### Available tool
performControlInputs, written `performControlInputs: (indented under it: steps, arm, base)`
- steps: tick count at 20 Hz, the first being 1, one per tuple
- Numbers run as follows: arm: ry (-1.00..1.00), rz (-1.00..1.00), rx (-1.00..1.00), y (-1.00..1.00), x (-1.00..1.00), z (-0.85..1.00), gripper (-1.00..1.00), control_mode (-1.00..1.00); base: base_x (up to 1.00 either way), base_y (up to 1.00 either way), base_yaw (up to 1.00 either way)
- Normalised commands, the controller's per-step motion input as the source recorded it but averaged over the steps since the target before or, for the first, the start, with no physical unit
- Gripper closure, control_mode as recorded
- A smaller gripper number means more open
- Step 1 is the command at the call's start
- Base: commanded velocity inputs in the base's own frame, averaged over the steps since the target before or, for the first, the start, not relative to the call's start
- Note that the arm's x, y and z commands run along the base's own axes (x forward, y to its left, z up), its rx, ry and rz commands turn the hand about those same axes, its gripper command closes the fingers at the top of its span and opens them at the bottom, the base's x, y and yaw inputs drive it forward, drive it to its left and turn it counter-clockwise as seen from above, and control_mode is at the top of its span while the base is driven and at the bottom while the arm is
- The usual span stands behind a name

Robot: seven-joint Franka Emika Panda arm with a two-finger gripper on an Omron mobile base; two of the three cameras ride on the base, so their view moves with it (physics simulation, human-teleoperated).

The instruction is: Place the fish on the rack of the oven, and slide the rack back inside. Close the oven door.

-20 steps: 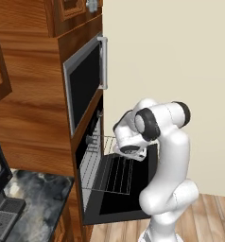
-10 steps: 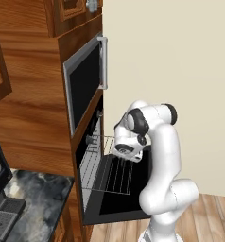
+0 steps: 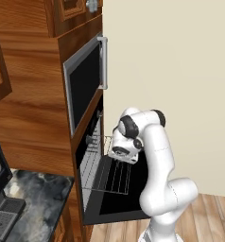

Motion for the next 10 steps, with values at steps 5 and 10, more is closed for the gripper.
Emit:
performControlInputs:
  steps: [5, 10]
  arm:
    - [0.00, 0.01, 0.00, 0.00, 0.49, -0.41, 1.00, -1.00]
    - [0.00, 0.00, 0.00, -0.13, 0.13, -0.19, -1.00, -1.00]
  base:
    - [0.00, 0.00, 0.00]
    - [0.00, 0.00, 0.00]
